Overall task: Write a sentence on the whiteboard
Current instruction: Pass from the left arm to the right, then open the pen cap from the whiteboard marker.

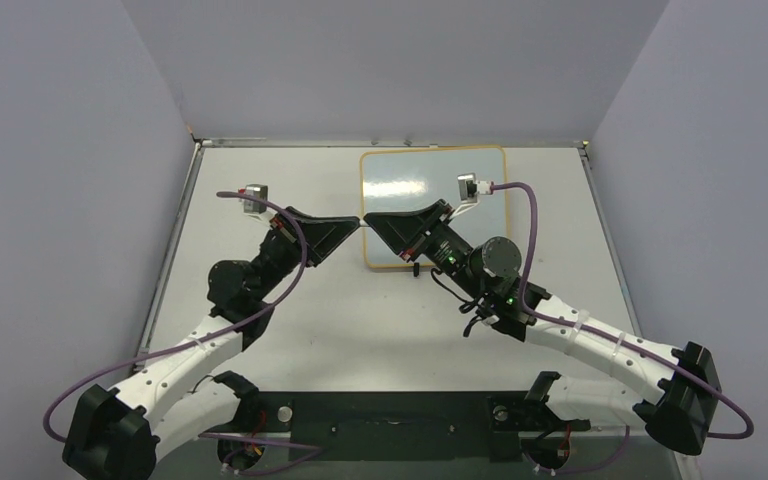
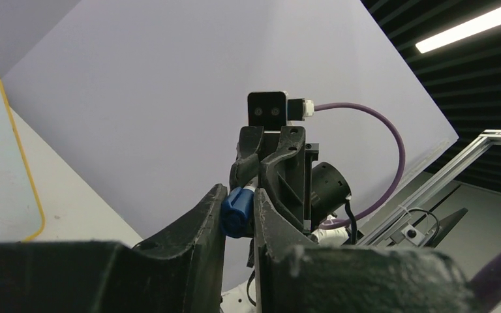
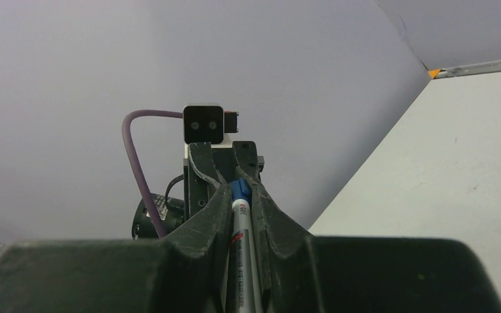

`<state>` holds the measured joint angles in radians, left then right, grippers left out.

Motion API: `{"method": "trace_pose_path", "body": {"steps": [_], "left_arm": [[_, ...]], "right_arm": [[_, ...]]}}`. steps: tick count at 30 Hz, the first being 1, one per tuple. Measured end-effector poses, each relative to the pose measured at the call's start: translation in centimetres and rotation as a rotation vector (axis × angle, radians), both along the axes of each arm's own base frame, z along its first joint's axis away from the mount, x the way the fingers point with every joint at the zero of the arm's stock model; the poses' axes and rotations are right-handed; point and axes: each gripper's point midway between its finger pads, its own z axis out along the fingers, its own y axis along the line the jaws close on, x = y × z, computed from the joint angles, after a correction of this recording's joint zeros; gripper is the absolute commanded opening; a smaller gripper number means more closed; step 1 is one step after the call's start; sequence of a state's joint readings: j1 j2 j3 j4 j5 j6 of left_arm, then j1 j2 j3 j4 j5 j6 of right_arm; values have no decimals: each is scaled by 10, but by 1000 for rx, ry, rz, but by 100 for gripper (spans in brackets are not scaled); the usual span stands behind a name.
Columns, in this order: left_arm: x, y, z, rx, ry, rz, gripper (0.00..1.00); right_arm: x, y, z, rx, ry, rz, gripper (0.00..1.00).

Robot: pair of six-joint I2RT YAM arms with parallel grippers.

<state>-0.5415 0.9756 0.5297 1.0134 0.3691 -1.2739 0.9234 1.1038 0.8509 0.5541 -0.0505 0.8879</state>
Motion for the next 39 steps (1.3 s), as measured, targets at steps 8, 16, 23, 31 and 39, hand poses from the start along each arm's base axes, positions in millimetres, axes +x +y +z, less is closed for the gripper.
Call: {"method": "trace_pose_path", "body": {"steps": [8, 16, 23, 31, 39], "left_arm": [[-4, 1, -5, 48, -10, 14, 26], [-5, -6, -20, 126, 3, -13, 24], [-14, -8, -18, 169, -38, -52, 37], [-20, -7, -21, 222, -63, -109, 31], [-29, -6, -18, 243, -105, -157, 33]], "right_arm": [[-5, 2, -2, -6, 7, 23, 0], [-4, 2, -11, -43, 24, 21, 0], [-12, 0, -8, -48, 14, 50, 0], [-19, 0, -11, -68, 16, 84, 0], [-23, -2, -7, -59, 16, 114, 0]]}}
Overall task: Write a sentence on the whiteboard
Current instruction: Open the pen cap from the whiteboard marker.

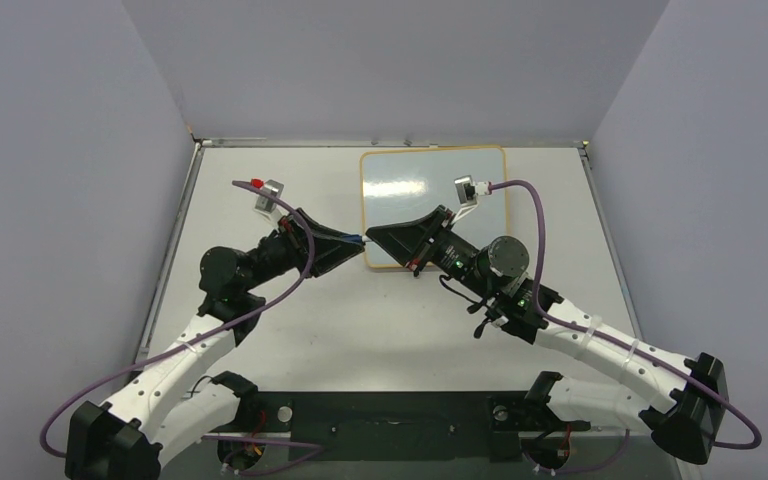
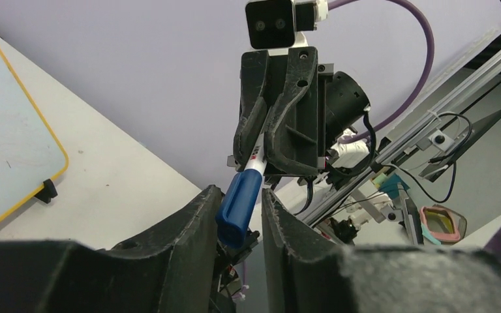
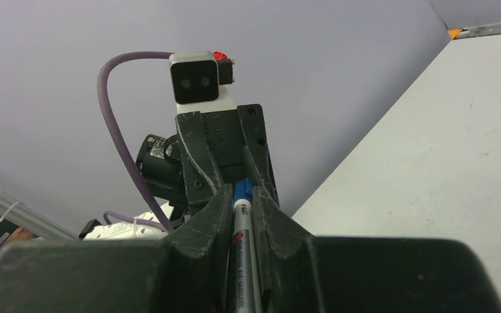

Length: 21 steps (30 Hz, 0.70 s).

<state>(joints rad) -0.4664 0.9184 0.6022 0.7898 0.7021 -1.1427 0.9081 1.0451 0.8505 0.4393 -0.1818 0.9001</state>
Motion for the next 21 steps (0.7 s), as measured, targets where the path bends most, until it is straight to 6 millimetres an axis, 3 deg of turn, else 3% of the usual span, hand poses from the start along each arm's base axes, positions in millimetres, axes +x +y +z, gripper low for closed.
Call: {"method": "trace_pose_path", "body": {"steps": [4, 10, 14, 21], "left_arm": [[-5, -1, -2, 17, -15, -30, 50], [-9, -2, -2, 31, -27, -63, 58], [-6, 3, 3, 26, -38, -51, 55], [-4, 7, 10, 12, -38, -46, 36]], "right_arm": [[-2, 0, -1, 9, 9, 20, 0], [-6, 2, -4, 9, 18, 46, 0], [-6, 2, -4, 7, 16, 52, 0], [-5, 1, -5, 6, 16, 52, 0]]}}
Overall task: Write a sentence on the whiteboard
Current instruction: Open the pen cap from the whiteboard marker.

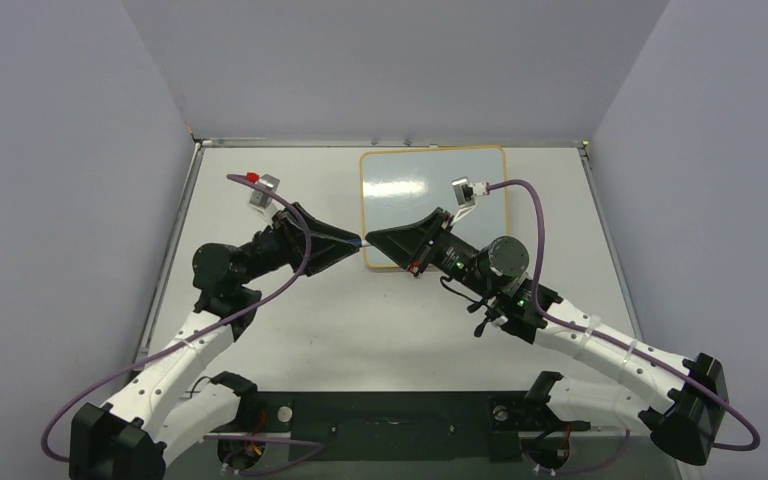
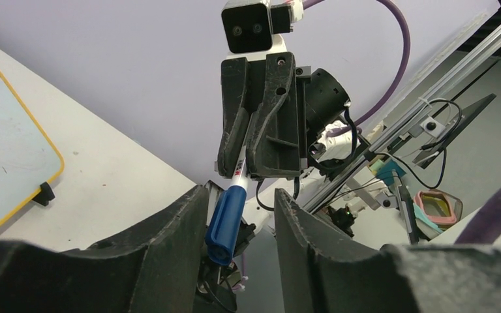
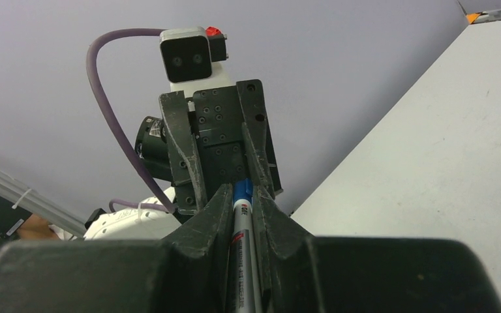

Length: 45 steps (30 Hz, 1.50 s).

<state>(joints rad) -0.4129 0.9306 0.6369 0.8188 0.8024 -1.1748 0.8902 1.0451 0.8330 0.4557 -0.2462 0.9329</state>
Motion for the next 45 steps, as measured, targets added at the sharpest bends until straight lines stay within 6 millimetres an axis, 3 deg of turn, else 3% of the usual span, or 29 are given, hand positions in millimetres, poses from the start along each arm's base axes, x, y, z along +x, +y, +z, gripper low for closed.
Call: {"method": "trace_pose_path", "body": {"steps": [3, 5, 7, 16, 22, 27, 31, 37, 41, 45], "left_arm": [[0, 0, 0, 2, -2, -1, 32], [0, 0, -1, 3, -2, -3, 12], [1, 0, -2, 6, 2, 1, 0], [-5, 1, -4, 30, -29, 4, 0], [-10, 1, -21, 121, -88, 55, 0], [5, 13, -40, 176, -107, 174, 0], [13, 15, -64, 214, -66, 204, 0], [33, 31, -113, 281, 87, 364, 0], [64, 64, -160, 386, 288, 621, 0], [78, 104, -228, 526, 492, 849, 0]], "right_arm": [[0, 0, -2, -3, 2, 2, 0], [-1, 0, -3, 0, 4, 5, 0], [-3, 1, 0, 10, 4, 15, 0], [-6, -1, -2, 13, 27, 35, 0], [-11, -9, -18, -42, 111, 33, 0], [15, -64, -10, -36, 107, -175, 0], [22, -88, -8, -18, 99, -250, 0], [35, -105, -36, -64, 145, -313, 0], [38, -109, -54, -123, 174, -332, 0], [38, -113, -69, -186, 193, -348, 0]]}}
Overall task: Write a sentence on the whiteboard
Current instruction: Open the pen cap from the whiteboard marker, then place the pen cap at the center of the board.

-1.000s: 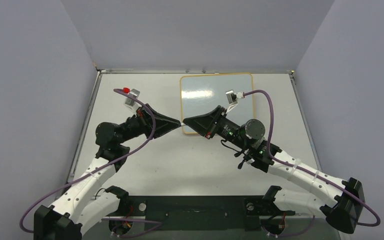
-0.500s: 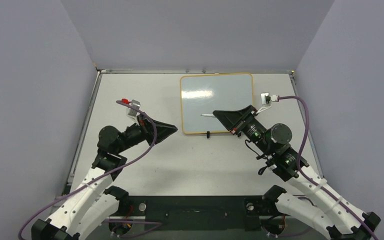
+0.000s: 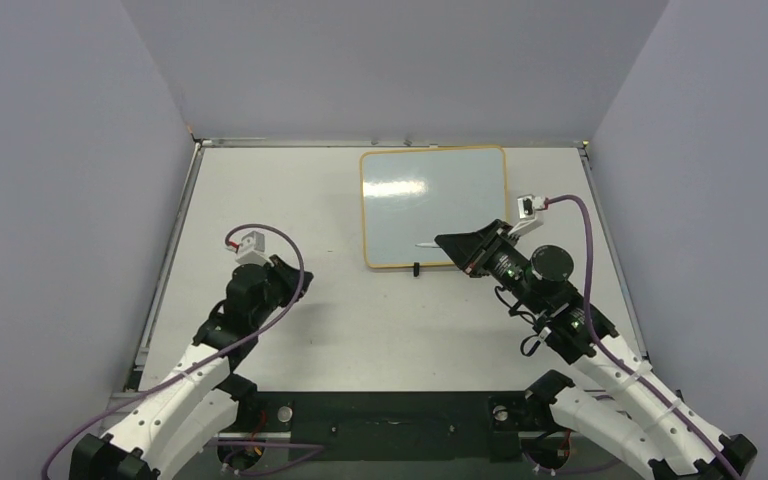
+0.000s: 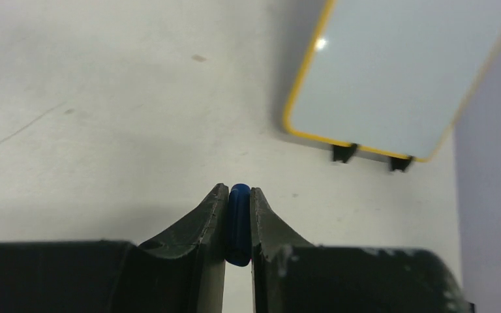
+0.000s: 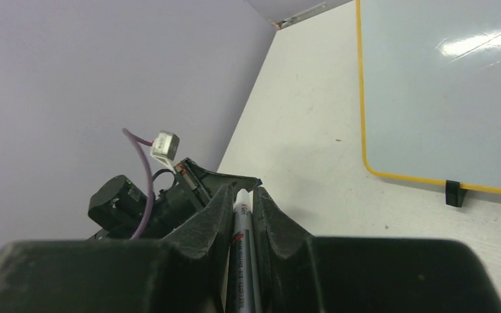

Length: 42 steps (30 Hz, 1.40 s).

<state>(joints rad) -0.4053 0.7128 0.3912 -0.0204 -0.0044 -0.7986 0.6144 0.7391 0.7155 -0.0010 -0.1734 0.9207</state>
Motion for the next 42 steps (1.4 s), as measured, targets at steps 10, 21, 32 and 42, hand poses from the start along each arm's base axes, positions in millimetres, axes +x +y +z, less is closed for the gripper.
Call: {"method": "trace_pose_path", "body": {"steps": [10, 21, 32, 42], "left_arm": [[-18, 58, -120, 245, 373, 273, 24], [-25, 69, -124, 276, 405, 319, 41], [33, 36, 5, 296, 123, 154, 42], [142, -61, 89, 326, -47, -207, 51]], "right_arm": [[-11, -16, -11, -77, 1, -25, 0], [-21, -31, -13, -99, -16, -56, 0], [-19, -57, -25, -160, 4, -178, 0], [-23, -76, -34, -207, 16, -242, 0]]}}
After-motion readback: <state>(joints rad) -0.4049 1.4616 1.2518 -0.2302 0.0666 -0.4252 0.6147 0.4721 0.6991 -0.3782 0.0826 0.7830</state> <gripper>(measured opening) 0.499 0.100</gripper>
